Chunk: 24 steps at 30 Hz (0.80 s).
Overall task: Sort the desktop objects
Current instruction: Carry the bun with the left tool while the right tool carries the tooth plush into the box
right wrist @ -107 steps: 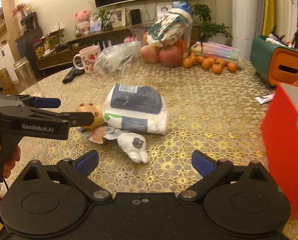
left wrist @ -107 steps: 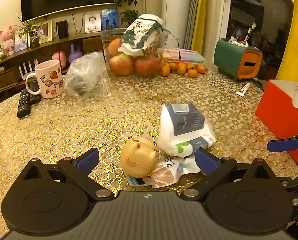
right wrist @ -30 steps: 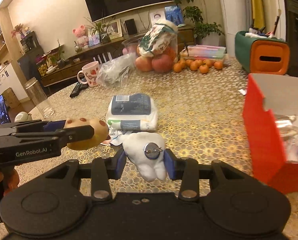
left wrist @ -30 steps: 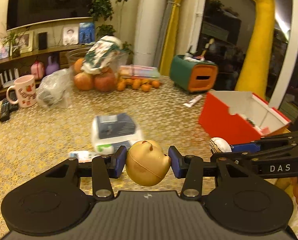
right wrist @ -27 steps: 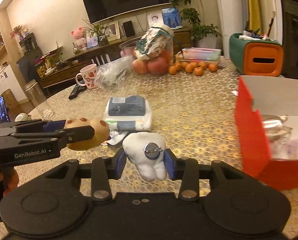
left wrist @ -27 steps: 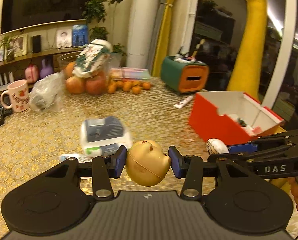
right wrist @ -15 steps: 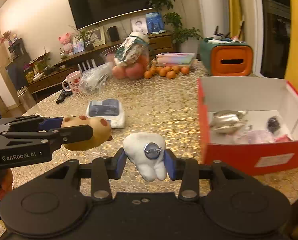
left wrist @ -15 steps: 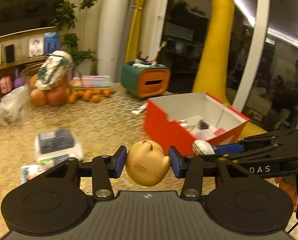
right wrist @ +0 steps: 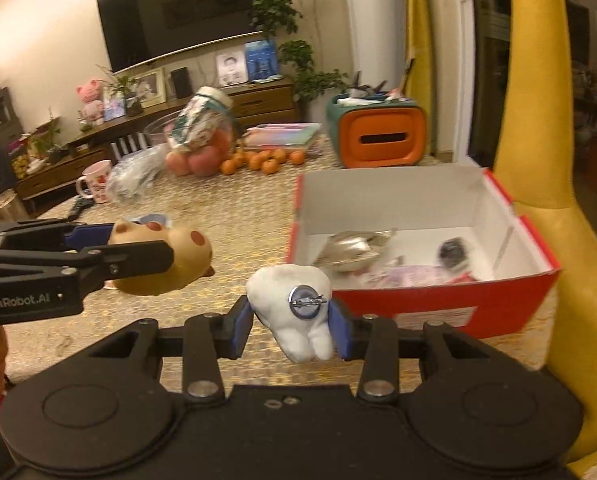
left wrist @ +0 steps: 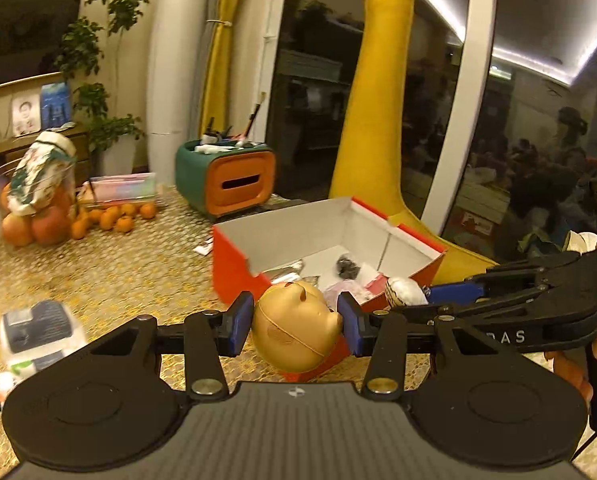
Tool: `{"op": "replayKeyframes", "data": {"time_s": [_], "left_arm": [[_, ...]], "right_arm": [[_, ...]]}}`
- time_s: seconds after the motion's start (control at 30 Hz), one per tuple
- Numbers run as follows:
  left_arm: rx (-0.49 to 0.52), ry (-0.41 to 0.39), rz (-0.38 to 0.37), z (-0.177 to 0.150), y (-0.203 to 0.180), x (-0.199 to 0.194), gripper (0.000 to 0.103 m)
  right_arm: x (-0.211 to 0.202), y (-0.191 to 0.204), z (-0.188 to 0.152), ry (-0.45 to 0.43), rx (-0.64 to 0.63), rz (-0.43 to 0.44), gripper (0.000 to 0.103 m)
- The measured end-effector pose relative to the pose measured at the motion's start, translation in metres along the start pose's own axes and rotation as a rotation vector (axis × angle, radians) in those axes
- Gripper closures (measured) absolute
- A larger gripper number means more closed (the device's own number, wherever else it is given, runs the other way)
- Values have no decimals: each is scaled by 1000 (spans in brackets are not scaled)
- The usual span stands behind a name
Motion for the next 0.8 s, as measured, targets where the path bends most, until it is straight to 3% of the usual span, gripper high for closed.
{"op": "replayKeyframes", "data": {"time_s": [0.33,0.53,0.8], "left_arm": [[32,18,-21,10,-19,37,58],[71,39,-19,12,-26,63,58],[71,92,-37,14,-29,97,58]], "right_arm": [[2,-45,17,-28,-34,-90,63],[13,-65,20,-39,-118,-172,63],[36,-87,30,-14,-123,-201,63]]}}
Point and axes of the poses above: each gripper's, at about its wrist camera, not at the fingertips, and x roughly the way its jaws point, y to its left, z to its top, the point moved 7 cm from there along x, roughly the way its jaws point, and after that the axes turned 8 degrees about -y, right-handed, at the moved point
